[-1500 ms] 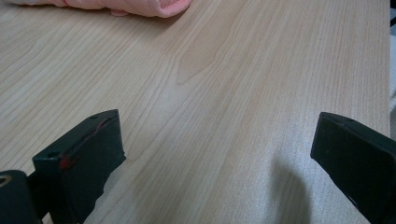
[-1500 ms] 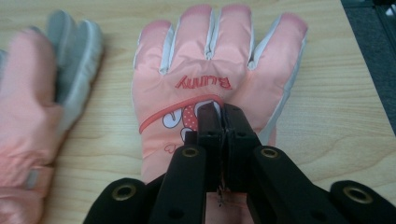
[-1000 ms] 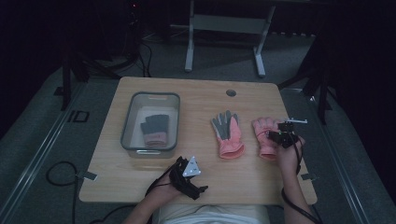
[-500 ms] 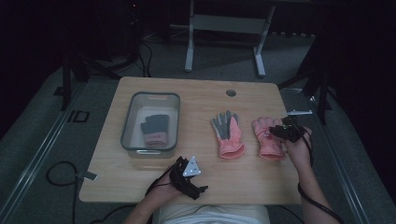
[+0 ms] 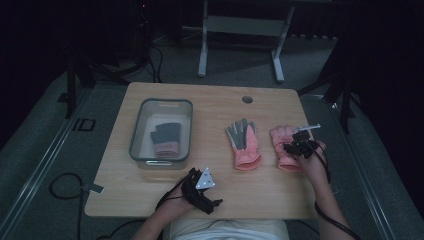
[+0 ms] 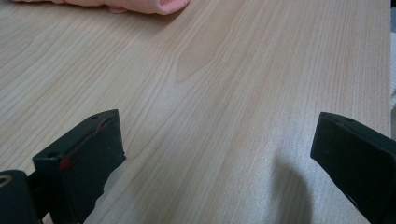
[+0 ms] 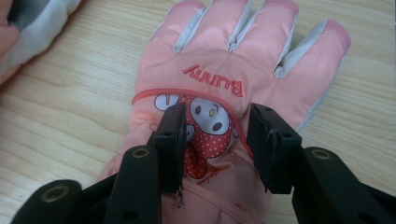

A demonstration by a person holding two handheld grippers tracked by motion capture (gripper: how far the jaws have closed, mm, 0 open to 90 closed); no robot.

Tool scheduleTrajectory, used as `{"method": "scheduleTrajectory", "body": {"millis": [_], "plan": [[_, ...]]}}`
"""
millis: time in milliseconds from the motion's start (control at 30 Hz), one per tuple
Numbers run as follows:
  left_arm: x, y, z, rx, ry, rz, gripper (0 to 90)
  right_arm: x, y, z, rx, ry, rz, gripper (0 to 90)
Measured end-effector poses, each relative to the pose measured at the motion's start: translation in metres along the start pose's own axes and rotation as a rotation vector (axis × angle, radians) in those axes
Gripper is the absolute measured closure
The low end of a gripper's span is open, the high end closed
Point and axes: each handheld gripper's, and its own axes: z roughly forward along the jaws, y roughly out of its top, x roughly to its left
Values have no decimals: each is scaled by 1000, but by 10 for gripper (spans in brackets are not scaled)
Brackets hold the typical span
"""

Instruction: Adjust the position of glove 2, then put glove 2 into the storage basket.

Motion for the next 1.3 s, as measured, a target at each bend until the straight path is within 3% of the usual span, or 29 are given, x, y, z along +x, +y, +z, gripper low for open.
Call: {"method": "scheduleTrajectory", "body": {"millis": [167, 333, 400, 467, 833, 1000, 1067, 1300], "plan": [[1, 0, 0, 0, -1, 0, 20, 1, -2, 1, -16, 10, 0, 539], [0, 0, 1, 3, 3, -1, 20, -3, -5, -2, -42, 27, 72, 789], [1, 0, 1, 1, 2, -2, 20, -5, -4, -5, -56, 37, 99, 839], [1, 0, 1, 0, 2, -2, 20, -7, -1, -11, -66, 49, 119, 861], [1, 0, 1, 1, 3, 0, 20, -5, 27, -57, -176, 43, 113, 873], [2, 0, 0, -2, 2, -4, 20, 4, 43, -79, -213, 45, 93, 873], [1, 0, 1, -4, 2, -3, 20, 10, 51, -89, -238, 74, 83, 872], [1, 0, 0, -4, 4, -5, 20, 43, 73, -118, -283, 68, 48, 873]]}}
